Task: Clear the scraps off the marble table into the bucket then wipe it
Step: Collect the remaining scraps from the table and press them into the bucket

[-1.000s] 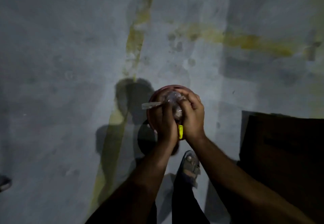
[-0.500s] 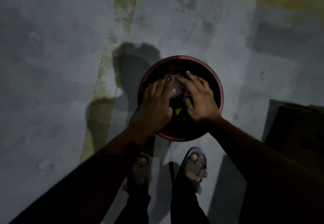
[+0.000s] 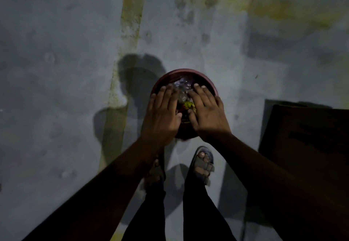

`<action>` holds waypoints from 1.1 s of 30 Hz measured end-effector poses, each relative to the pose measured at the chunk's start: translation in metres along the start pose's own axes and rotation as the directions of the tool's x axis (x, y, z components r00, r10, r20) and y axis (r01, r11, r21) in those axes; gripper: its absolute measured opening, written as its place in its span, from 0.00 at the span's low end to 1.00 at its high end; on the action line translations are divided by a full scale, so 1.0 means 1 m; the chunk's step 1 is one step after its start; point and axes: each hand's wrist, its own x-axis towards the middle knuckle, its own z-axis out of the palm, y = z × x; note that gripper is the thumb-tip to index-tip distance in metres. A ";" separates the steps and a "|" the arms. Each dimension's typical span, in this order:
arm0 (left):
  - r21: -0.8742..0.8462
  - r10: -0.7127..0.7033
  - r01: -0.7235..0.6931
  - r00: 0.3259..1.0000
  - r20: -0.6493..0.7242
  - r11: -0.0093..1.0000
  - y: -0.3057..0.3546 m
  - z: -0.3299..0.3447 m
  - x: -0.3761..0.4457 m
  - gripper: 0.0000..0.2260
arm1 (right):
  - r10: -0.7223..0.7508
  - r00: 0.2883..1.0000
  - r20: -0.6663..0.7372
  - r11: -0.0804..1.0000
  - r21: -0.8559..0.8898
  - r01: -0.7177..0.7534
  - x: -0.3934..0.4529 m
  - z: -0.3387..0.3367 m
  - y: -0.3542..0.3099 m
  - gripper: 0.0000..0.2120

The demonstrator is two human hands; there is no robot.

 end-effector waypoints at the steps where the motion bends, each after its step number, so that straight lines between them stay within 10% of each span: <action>1: 0.006 0.006 -0.006 1.000 -0.003 1.000 0.006 -0.025 -0.007 0.33 | -0.003 0.999 -0.035 1.000 0.001 0.003 -0.009 -0.020 -0.011 0.31; 9: 0.080 0.227 -0.221 0.971 -0.074 0.972 0.083 -0.255 -0.064 0.30 | 0.158 0.948 -0.276 0.987 0.057 -0.148 -0.134 -0.211 -0.105 0.29; 16: 0.118 0.558 -0.545 0.813 -0.166 0.830 0.189 -0.388 -0.140 0.31 | 0.350 0.777 -0.523 0.931 0.101 -0.352 -0.310 -0.317 -0.143 0.29; 33: 0.193 0.972 -0.971 0.172 0.160 0.140 0.502 -0.331 -0.371 0.32 | 0.815 0.077 -0.575 0.453 0.549 -0.702 -0.714 -0.267 -0.081 0.32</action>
